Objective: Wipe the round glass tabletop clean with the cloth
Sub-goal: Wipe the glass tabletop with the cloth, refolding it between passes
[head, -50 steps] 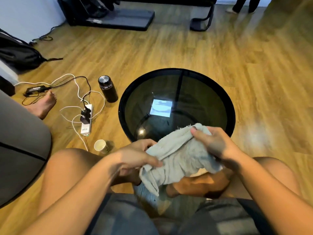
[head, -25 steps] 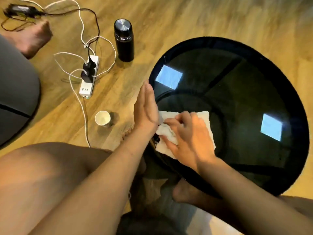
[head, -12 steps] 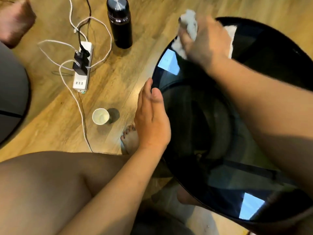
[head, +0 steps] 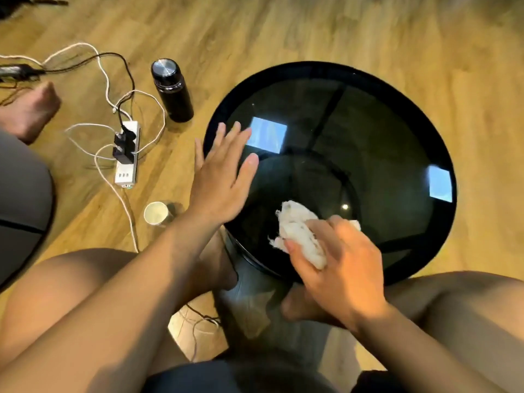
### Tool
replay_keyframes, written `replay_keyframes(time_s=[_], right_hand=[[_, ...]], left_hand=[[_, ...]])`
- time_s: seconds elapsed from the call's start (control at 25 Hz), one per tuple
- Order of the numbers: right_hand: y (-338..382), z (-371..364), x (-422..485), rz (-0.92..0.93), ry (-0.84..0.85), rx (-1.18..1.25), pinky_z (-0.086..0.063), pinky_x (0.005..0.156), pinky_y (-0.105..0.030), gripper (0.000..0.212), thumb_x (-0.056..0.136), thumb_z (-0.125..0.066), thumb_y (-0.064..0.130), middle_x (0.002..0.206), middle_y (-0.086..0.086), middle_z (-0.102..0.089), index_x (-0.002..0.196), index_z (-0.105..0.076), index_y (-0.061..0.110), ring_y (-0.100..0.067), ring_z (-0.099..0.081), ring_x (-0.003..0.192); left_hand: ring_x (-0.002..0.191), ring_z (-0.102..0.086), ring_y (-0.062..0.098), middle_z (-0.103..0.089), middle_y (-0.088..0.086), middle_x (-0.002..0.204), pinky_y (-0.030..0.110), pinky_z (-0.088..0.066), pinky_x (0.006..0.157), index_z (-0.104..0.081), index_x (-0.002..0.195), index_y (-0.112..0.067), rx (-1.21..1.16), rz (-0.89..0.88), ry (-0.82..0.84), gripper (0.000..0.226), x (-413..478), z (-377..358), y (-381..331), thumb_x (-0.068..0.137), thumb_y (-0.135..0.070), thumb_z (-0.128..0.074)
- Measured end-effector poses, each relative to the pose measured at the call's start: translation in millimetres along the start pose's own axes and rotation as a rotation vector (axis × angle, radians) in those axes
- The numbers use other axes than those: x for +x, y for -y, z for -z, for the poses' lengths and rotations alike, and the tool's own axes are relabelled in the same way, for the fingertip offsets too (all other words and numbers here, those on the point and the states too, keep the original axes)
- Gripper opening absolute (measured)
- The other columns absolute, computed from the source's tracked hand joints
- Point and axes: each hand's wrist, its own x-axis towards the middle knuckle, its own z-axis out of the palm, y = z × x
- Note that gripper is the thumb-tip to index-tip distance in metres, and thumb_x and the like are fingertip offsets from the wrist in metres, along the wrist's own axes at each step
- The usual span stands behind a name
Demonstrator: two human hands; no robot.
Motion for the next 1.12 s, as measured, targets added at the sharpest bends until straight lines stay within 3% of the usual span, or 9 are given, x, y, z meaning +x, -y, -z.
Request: replay_keyframes(time_s=[0.2, 0.4, 0.48, 0.56, 0.6, 0.72, 0.8, 0.92, 1.12], right_hand=[[-31, -30, -8, 0.185, 0.257, -0.232, -0.040, 0.065, -0.041, 0.035, 0.079, -0.062, 0.050, 0.089, -0.004, -0.051, 0.102, -0.052, 0.026, -0.028, -0.052, 0.079], [-74, -58, 156, 0.150, 0.028, -0.268, -0.042, 0.062, -0.037, 0.034, 0.082, -0.063, 0.047, 0.086, -0.009, -0.059, 0.102, -0.058, 0.021, -0.032, -0.058, 0.077], [-80, -70, 233, 0.127, -0.051, -0.260, -0.043, 0.067, -0.037, 0.039, 0.090, -0.052, 0.047, 0.103, -0.010, -0.063, 0.115, -0.058, 0.018, -0.032, -0.062, 0.094], [-88, -80, 295, 0.254, 0.135, 0.035, -0.042, 0.072, -0.024, 0.035, 0.097, -0.043, 0.023, 0.126, -0.003, -0.059, 0.129, -0.052, 0.010, -0.021, -0.056, 0.120], [-96, -89, 320, 0.244, 0.258, 0.123, -0.042, 0.074, -0.019, 0.036, 0.098, -0.041, 0.012, 0.134, 0.000, -0.055, 0.132, -0.049, 0.006, -0.016, -0.052, 0.127], [-123, -112, 362, -0.133, 0.358, 0.157, -0.045, 0.086, -0.014, 0.031, 0.099, -0.052, 0.028, 0.130, -0.014, -0.057, 0.125, -0.054, 0.012, -0.022, -0.054, 0.121], [-113, -99, 360, -0.239, 0.310, 0.119, -0.043, 0.071, -0.010, 0.022, 0.098, -0.049, 0.034, 0.110, -0.012, -0.058, 0.109, -0.056, 0.017, -0.019, -0.059, 0.099], [-78, -61, 315, -0.131, 0.118, -0.188, -0.045, 0.082, -0.032, 0.048, 0.083, -0.040, 0.061, 0.103, -0.008, -0.068, 0.111, -0.057, 0.026, -0.030, -0.062, 0.094], [-28, -14, 98, 0.007, 0.360, -0.138, -0.044, 0.078, -0.034, 0.051, 0.085, -0.034, 0.066, 0.098, 0.004, -0.073, 0.114, -0.061, 0.033, -0.022, -0.067, 0.094]], left_hand=[[0.152, -0.001, 0.024, -0.013, 0.004, 0.165, 0.063, 0.003, 0.117, -0.019, 0.154, -0.022, 0.332, -0.117, 0.081, 0.064, -16, -32, 8, 0.098, -0.053, -0.020], [0.152, 0.007, 0.029, 0.000, 0.009, 0.165, 0.064, 0.007, 0.116, -0.008, 0.156, -0.020, 0.363, -0.131, 0.160, 0.074, -12, -32, 4, 0.095, -0.061, -0.014], [0.152, 0.005, 0.031, -0.001, 0.010, 0.165, 0.065, 0.006, 0.116, -0.009, 0.156, -0.019, 0.408, -0.145, 0.193, 0.075, -11, -32, 4, 0.095, -0.062, -0.017], [0.152, 0.003, 0.033, -0.003, 0.010, 0.165, 0.065, 0.004, 0.116, -0.012, 0.156, -0.017, 0.420, -0.160, 0.211, 0.077, -13, -32, 5, 0.094, -0.062, -0.022], [0.152, 0.003, 0.033, -0.004, 0.010, 0.165, 0.065, 0.004, 0.116, -0.013, 0.156, -0.017, 0.412, -0.159, 0.219, 0.078, -12, -32, 6, 0.093, -0.062, -0.025], [0.152, 0.001, 0.032, -0.008, 0.008, 0.165, 0.064, 0.003, 0.117, -0.015, 0.155, -0.017, 0.379, -0.140, 0.208, 0.079, -7, -34, 10, 0.092, -0.062, -0.028], [0.152, 0.000, 0.032, -0.010, 0.007, 0.165, 0.064, 0.001, 0.117, -0.018, 0.155, -0.015, 0.348, -0.124, 0.190, 0.078, -7, -32, 9, 0.092, -0.060, -0.027], [0.152, 0.001, 0.028, -0.011, 0.005, 0.165, 0.063, -0.001, 0.118, -0.018, 0.155, -0.016, 0.312, -0.083, 0.172, 0.074, -7, -30, 8, 0.095, -0.059, -0.026], [0.152, 0.000, 0.026, -0.017, 0.006, 0.164, 0.064, 0.000, 0.117, -0.019, 0.154, -0.018, 0.299, -0.109, 0.142, 0.069, -13, -26, 1, 0.097, -0.057, -0.020]])
